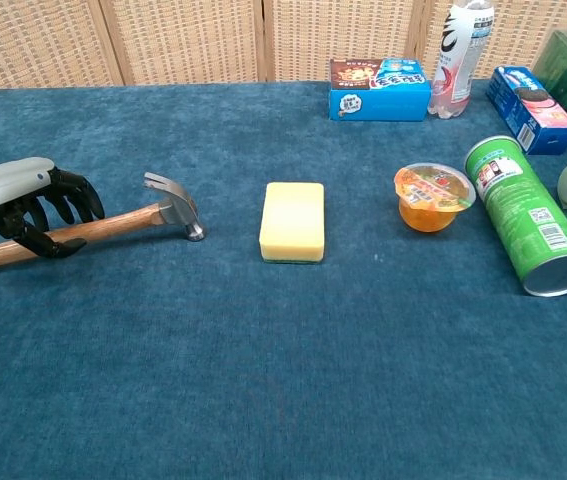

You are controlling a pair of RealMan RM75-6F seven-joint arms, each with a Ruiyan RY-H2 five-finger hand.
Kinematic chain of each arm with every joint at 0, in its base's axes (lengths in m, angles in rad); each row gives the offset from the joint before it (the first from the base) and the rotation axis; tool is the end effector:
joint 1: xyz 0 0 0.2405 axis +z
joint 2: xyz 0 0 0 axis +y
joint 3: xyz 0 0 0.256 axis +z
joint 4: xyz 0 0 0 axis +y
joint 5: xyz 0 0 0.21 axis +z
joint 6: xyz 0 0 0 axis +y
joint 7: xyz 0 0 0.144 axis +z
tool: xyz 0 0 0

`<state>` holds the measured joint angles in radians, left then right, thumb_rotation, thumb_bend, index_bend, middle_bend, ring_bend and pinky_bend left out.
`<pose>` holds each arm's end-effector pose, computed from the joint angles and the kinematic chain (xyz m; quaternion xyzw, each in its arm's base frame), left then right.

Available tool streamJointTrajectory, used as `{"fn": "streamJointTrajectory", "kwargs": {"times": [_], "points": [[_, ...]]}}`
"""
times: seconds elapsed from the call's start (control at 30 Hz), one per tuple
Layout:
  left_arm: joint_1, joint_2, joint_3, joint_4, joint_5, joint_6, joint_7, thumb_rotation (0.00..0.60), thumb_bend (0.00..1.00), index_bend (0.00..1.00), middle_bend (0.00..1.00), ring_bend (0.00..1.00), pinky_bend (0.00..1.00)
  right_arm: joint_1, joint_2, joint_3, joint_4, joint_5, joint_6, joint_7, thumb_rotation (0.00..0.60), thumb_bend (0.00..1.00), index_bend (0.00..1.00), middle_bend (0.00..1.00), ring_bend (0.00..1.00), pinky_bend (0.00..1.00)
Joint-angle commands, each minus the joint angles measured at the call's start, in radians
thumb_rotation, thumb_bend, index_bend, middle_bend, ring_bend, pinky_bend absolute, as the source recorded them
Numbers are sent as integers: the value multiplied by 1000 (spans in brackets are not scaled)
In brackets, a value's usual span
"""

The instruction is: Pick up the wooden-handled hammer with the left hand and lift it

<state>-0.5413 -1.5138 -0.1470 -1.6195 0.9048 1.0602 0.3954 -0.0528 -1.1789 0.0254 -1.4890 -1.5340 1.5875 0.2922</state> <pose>-0.2149 0.2917 -0.0071 -0.6499 -0.5166 -0.3120 0.4620 -0.3420 -0.1312 0.1594 0.5126 -0.4579 0.4458 0.5734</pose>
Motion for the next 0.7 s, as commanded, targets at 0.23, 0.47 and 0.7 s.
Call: {"fn": "streamJointTrajectory", "kwargs": {"times": [0.23,0.47,0.7], "points": [[-10,11,7,0,-14,-10,11,600,469,325,342,302,387,-16,15,-1,-12,9,10,-5,600,288,540,580,521,446],[-23,10,16,9,-25,-27,24,600,474,325,342,302,387,-26,14,-2,-15,10,19,-3,600,287,540,581,521,447],[-38,-15,10,40,-51,-30,34,600,545,325,371,335,422,-34,21,-3,-22,18,17,7,600,287,540,580,521,449]]}}
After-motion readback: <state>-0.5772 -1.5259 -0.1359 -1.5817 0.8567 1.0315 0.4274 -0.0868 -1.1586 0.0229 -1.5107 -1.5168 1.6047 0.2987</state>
